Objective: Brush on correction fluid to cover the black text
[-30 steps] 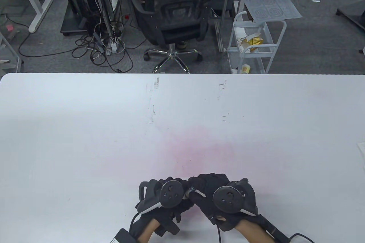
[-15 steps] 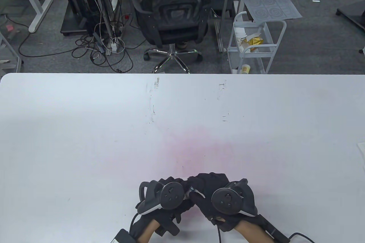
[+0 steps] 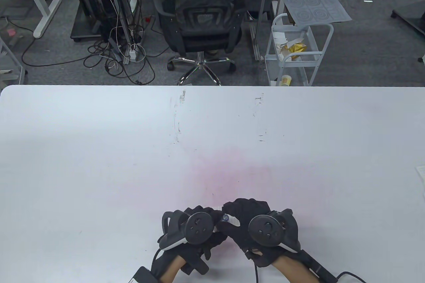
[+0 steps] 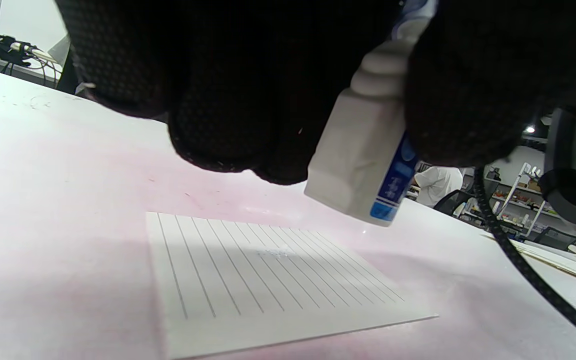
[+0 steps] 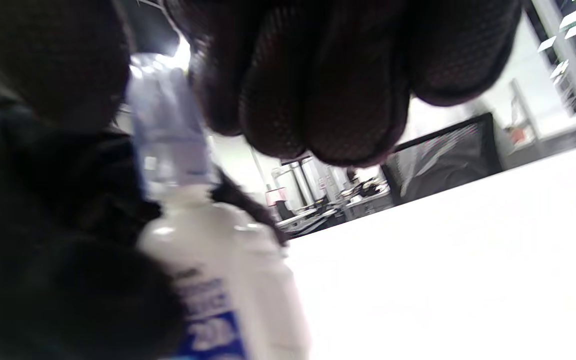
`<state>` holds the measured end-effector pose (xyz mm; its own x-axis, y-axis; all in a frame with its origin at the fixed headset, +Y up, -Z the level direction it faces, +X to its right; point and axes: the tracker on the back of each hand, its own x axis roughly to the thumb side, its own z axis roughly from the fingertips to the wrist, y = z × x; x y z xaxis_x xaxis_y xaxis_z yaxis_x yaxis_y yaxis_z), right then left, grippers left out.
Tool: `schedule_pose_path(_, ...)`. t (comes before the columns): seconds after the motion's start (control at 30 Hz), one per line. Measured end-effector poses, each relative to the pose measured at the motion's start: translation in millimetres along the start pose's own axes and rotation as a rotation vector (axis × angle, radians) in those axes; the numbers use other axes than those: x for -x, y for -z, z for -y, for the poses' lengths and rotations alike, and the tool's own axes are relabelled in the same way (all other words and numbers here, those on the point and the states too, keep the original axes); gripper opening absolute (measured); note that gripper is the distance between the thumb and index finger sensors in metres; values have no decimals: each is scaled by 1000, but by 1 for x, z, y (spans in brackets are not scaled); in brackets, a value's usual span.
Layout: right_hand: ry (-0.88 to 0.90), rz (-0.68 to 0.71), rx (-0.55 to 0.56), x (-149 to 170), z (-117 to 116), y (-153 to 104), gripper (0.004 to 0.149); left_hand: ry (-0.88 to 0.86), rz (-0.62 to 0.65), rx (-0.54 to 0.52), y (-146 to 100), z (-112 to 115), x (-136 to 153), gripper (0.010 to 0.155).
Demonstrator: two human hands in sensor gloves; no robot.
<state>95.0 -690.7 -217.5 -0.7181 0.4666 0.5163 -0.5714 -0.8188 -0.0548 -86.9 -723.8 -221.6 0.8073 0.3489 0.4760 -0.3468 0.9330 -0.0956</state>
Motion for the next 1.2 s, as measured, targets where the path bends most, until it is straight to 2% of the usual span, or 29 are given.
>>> schedule_pose_path(0.03,100,33,-43,1,0,2,61,0,1,0,0,0,0,58)
schedule_pose_path(0.13,172,11,-104,1,-3,3,52,-4,15,-10,0,0,0,58)
schedule_pose_path(0.33,-5,-25,44,0,-1,0,51,3,24,-8,0,0,-1,58)
schedule_pose_path(0.43,9,-23,54,3,0,-1,57,-7,22,-8,0,0,-1,58)
schedule_pose_path(0.5,117,18,-23,5,-1,2,61,-1,21,-11,-1,0,0,58)
schedule_pose_path(0.53,167,16,-110,6,-3,4,59,0,21,-15,-1,-1,0,58)
schedule_pose_path(0.57,174,12,-146,7,-4,4,57,-4,22,-20,-1,-1,0,58)
schedule_pose_path(0.7,118,-14,-84,6,-5,4,51,7,31,-9,0,0,0,58)
schedule_pose_path(0.83,-21,-37,13,4,-3,0,54,4,29,-9,-1,-1,0,58)
schedule_pose_path(0.9,8,-33,9,5,-2,-1,58,3,30,-12,-1,0,0,58)
schedule_pose_path(0.97,111,14,-60,7,-4,1,64,5,29,-17,-1,-1,0,58)
schedule_pose_path(1.03,157,8,-115,8,-7,2,58,1,26,-24,-1,-1,0,58)
schedule_pose_path(1.07,141,15,-93,8,-8,2,53,-1,27,-26,-1,-1,0,58)
schedule_pose_path(1.2,92,1,-36,7,-7,2,51,5,25,-19,-1,0,1,58)
